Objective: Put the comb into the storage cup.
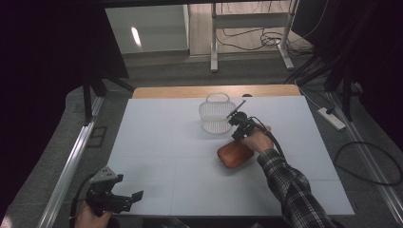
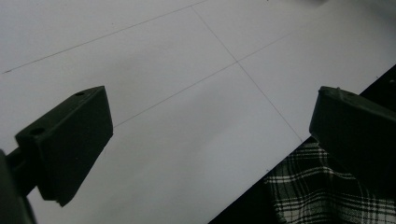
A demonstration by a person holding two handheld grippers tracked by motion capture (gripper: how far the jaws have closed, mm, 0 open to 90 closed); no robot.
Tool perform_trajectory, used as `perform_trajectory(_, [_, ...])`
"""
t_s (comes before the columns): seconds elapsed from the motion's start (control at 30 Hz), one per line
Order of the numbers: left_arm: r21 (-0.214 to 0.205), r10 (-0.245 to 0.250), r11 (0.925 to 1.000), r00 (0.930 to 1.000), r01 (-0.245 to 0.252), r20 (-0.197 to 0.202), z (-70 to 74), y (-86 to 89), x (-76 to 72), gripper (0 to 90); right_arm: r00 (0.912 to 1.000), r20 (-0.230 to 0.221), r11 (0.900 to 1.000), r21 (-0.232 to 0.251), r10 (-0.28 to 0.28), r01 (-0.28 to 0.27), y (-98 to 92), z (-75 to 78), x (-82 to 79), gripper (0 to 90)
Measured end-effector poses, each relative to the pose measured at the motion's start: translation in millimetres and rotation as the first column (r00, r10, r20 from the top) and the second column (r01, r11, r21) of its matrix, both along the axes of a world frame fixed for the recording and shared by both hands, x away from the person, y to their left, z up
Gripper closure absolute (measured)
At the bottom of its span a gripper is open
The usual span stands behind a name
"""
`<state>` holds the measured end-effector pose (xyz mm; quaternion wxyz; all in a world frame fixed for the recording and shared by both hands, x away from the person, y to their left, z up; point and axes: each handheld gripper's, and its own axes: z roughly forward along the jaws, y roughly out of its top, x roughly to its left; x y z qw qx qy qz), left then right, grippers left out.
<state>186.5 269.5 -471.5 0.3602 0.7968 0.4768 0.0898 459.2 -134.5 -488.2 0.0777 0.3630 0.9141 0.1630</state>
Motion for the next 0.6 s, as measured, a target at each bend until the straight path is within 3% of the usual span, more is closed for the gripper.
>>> perform_trajectory(0.6, [0.011,-0.005,0.9999,1.0,0.005,-0.005,0.0,-1.4,1.7,0.5,0.9979,0.014,0.998,0.0,-0.064,0.064,-48.0,1.5,-16.2,89.5])
